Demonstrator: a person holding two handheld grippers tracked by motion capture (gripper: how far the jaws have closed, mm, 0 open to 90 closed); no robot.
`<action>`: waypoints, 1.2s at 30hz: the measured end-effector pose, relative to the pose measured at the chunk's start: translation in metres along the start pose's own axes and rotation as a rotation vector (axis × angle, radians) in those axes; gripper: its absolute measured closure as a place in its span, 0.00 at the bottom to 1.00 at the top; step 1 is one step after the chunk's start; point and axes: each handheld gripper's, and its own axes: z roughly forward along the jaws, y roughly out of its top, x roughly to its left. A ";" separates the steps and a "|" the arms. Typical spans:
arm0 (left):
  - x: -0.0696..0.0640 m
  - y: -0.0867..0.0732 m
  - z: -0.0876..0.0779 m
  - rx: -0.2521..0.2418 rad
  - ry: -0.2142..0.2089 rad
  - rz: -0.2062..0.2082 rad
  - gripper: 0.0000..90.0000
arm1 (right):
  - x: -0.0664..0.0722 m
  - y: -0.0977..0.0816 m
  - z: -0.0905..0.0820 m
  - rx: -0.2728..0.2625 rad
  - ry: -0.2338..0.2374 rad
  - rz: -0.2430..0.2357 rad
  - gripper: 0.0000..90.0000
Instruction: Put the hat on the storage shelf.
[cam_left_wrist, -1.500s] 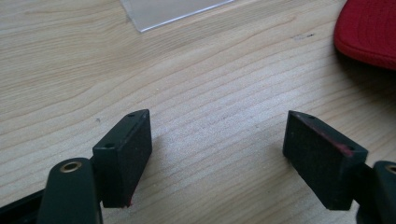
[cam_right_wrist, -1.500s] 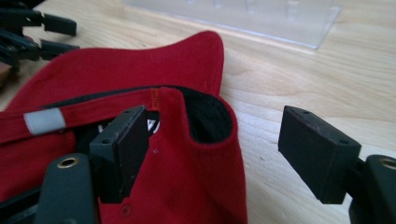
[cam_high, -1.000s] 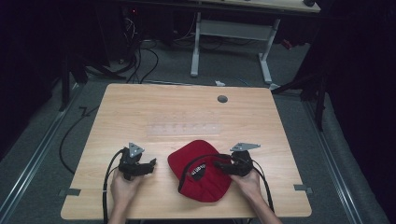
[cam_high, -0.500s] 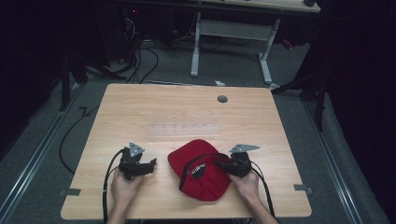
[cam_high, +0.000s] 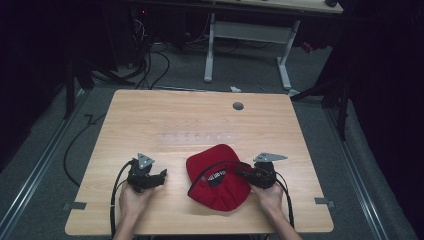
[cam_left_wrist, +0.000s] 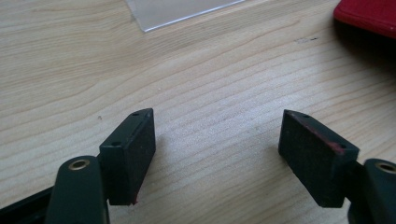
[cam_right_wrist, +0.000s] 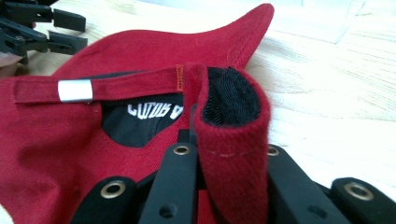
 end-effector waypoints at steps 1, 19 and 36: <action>0.000 0.000 0.000 0.002 -0.002 0.005 0.30 | 0.000 0.000 0.000 -0.003 0.005 0.000 0.94; -0.024 -0.005 -0.017 0.001 -0.119 0.044 0.32 | -0.010 0.021 -0.034 -0.063 0.007 0.052 0.94; -0.070 0.006 -0.033 -0.003 -0.296 0.150 0.24 | -0.016 0.047 -0.040 -0.069 0.035 0.113 0.94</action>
